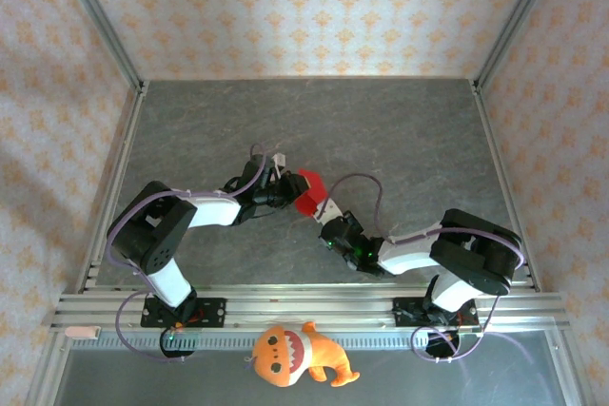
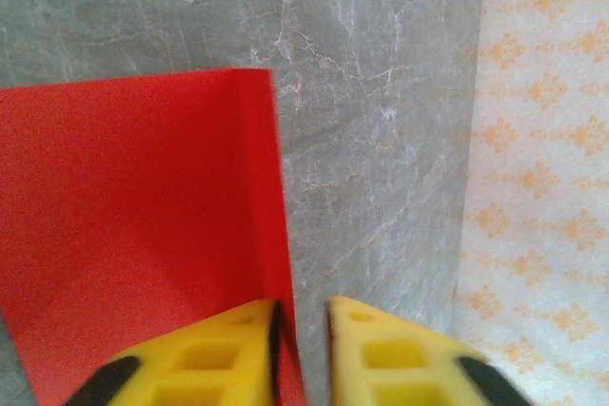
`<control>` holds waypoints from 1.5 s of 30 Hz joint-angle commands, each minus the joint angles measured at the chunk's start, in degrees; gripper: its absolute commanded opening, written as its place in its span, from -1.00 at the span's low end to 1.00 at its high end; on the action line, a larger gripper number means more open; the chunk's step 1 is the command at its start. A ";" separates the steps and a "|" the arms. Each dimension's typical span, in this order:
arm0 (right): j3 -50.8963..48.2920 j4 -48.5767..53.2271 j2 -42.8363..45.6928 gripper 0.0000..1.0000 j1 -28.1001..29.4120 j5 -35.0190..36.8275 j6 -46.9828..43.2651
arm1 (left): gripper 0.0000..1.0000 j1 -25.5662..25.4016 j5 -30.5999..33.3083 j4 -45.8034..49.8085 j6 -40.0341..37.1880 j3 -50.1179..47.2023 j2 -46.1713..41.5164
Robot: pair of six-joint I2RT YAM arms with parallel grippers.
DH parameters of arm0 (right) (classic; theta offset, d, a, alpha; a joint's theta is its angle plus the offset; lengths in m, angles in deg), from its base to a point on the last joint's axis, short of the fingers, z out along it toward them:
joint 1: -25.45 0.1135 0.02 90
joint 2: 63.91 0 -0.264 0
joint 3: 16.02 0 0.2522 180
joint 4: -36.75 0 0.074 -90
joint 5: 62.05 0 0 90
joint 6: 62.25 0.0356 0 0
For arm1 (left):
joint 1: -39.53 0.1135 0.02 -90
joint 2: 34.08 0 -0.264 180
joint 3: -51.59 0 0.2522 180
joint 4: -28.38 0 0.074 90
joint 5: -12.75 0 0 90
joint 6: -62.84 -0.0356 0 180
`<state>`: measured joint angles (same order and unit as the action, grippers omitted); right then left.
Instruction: Fold a paper plane with a square sheet of paper (pick it up from the middle)
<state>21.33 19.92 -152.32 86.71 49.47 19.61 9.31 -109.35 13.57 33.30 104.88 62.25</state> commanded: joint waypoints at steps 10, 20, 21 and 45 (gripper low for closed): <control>-0.73 -4.36 0.43 -0.90 -2.37 -7.94 1.38 | 0.19 1.52 2.48 3.98 -1.88 2.79 0.73; -0.58 -5.26 0.27 -0.79 -2.63 -8.09 -1.58 | -0.09 2.07 3.91 11.02 -5.45 6.83 1.45; -0.57 -5.23 0.20 -0.77 -2.70 -7.92 -2.05 | -0.17 2.07 4.00 11.93 -5.73 7.17 1.55; 1.06 -4.72 -1.78 -0.64 -2.72 -5.97 -6.49 | -0.60 2.49 2.63 12.51 -7.03 7.37 1.85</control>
<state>21.42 15.95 -153.58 84.21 41.62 13.82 11.19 -106.59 25.33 27.73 111.09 62.84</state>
